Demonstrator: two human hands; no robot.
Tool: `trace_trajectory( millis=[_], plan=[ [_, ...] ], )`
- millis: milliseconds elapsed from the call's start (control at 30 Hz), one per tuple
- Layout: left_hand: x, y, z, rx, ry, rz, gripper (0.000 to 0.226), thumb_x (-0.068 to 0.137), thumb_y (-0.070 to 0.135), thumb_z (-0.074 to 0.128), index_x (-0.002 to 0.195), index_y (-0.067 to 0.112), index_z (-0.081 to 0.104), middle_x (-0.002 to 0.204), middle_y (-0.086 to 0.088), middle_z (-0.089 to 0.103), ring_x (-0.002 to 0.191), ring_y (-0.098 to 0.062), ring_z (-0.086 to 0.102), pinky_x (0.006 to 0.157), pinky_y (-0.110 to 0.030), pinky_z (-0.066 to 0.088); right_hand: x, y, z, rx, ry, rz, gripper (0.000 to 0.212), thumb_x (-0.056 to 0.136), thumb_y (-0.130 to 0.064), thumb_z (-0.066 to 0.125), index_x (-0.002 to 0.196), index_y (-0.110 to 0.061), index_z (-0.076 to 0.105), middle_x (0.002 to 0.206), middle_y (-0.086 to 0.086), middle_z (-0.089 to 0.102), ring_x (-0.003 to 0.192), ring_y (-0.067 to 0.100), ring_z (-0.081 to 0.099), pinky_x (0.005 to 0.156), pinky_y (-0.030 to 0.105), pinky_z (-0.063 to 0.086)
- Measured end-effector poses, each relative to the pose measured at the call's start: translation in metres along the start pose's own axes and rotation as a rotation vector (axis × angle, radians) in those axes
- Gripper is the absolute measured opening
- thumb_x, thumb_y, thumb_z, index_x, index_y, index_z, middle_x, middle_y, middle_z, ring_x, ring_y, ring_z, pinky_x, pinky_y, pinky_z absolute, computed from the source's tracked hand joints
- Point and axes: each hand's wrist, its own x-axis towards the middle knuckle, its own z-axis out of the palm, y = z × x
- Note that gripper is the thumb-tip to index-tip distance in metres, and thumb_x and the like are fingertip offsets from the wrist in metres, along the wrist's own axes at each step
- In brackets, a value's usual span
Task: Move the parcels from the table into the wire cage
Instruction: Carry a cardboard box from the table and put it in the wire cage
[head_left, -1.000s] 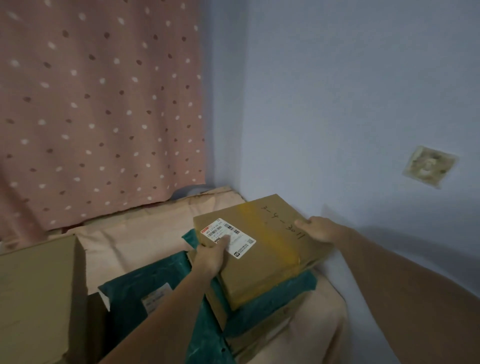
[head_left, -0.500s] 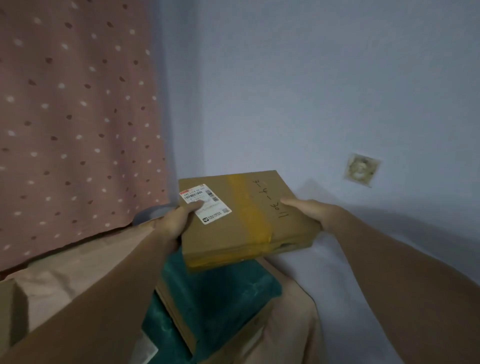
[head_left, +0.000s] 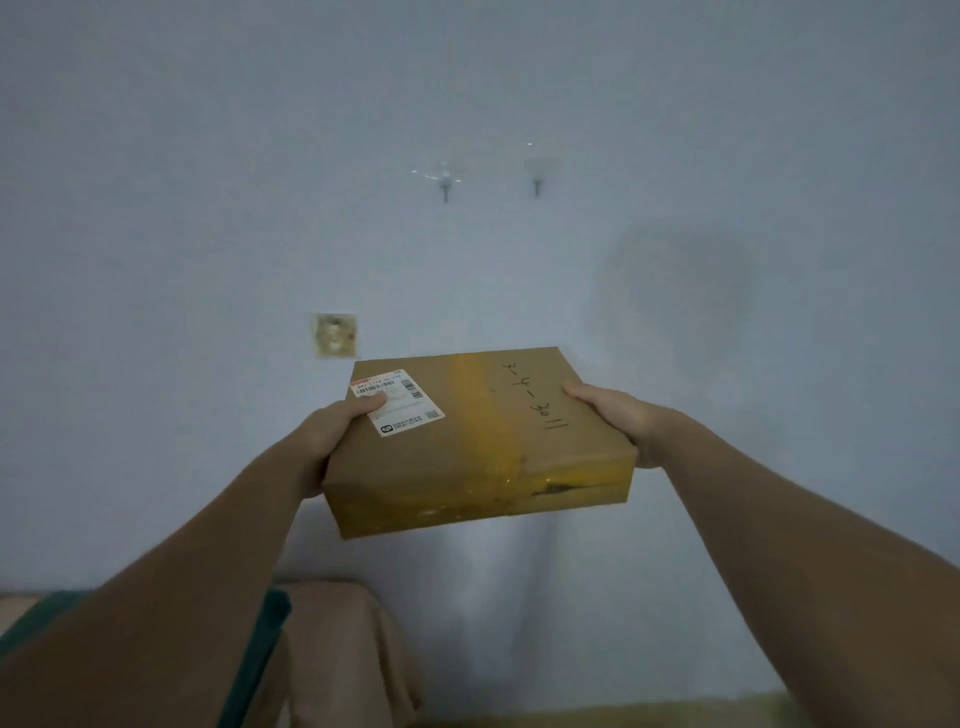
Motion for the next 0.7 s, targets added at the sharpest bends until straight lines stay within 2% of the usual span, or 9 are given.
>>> trace_trajectory(
  millis=[167,267,367,433,567,700],
  plan=[
    [0.002,0.005,0.177,0.061,-0.307,-0.007,0.041,0.092,0.037,0.075,0.126,0.013,0.071,0.112,-0.013,0.079,0.098,-0.032,0.075,0.084,-0.042,0.06,-0.131,0.064,-0.148,0.085,0.299,0.024,0.06,0.098,-0.064,0.057,0.134,-0.017,0.066,0.124,0.009,0.076,0.116,0.03,0.072,0.111,0.048,0.051],
    [-0.02,0.001,0.301,0.104,-0.483,-0.015,0.041,0.09,0.038,0.078,0.122,0.014,0.073,0.107,-0.012,0.08,0.09,-0.03,0.077,0.08,-0.041,0.061,-0.222,0.11,-0.229,0.134,0.494,0.054,0.062,0.098,-0.064,0.056,0.134,-0.015,0.066,0.122,0.01,0.077,0.114,0.031,0.073,0.109,0.048,0.052],
    [-0.051,-0.009,0.422,0.149,-0.642,-0.007,0.041,0.089,0.039,0.079,0.122,0.015,0.073,0.106,-0.011,0.08,0.087,-0.029,0.077,0.077,-0.04,0.061,-0.317,0.156,-0.296,0.202,0.661,0.082,0.053,0.103,-0.057,0.052,0.123,-0.011,0.067,0.103,0.009,0.081,0.095,0.027,0.075,0.091,0.041,0.059],
    [-0.077,-0.022,0.497,0.18,-0.746,-0.012,0.043,0.088,0.04,0.08,0.123,0.016,0.073,0.107,-0.01,0.08,0.092,-0.03,0.077,0.081,-0.041,0.061,-0.375,0.187,-0.336,0.234,0.751,0.117,0.054,0.103,-0.057,0.052,0.125,-0.01,0.066,0.105,0.01,0.079,0.094,0.027,0.075,0.084,0.039,0.059],
    [-0.127,-0.051,0.625,0.222,-0.935,-0.039,0.041,0.088,0.041,0.079,0.12,0.016,0.073,0.106,-0.011,0.08,0.09,-0.03,0.077,0.074,-0.039,0.061,-0.472,0.241,-0.399,0.289,0.923,0.192,0.062,0.098,-0.063,0.056,0.131,-0.011,0.065,0.115,0.013,0.077,0.1,0.03,0.074,0.09,0.041,0.059],
    [-0.159,-0.074,0.732,0.273,-1.059,-0.039,0.047,0.087,0.041,0.08,0.124,0.013,0.072,0.107,-0.012,0.08,0.099,-0.032,0.077,0.083,-0.042,0.061,-0.534,0.286,-0.446,0.37,1.054,0.221,0.06,0.098,-0.062,0.057,0.129,-0.011,0.066,0.109,0.012,0.077,0.096,0.029,0.074,0.086,0.04,0.059]
  ],
)
